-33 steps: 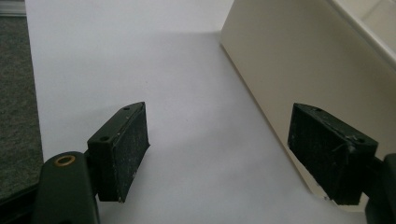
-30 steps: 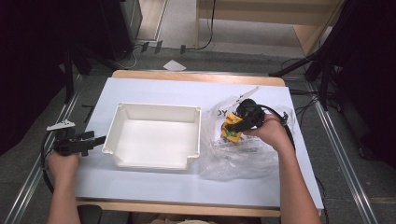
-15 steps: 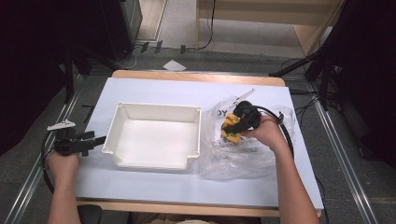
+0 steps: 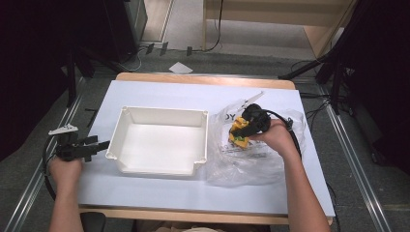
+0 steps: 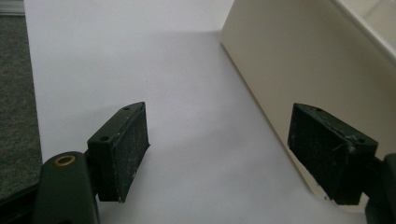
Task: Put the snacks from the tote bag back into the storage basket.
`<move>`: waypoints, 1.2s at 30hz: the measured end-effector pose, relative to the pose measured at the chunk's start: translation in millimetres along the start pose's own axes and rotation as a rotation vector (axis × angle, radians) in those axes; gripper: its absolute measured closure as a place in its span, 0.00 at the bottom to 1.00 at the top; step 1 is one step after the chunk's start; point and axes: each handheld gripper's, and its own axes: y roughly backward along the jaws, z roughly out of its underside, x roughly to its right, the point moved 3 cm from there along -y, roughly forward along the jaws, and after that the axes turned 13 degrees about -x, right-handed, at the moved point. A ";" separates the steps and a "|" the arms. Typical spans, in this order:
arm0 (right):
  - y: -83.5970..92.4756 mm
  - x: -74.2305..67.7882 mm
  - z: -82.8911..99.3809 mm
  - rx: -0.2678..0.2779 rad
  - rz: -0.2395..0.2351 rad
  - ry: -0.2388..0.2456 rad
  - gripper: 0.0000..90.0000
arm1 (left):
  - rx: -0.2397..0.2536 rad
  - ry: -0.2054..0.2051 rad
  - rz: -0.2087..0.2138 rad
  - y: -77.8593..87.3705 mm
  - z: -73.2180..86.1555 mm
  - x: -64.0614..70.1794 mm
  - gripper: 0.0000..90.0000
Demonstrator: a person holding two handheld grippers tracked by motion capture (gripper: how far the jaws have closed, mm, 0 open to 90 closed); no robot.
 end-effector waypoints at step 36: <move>61.5 -16.9 -4.3 0.073 0.030 -0.046 0.61 | 0.002 -0.003 -0.001 0.6 0.2 1.2 0.24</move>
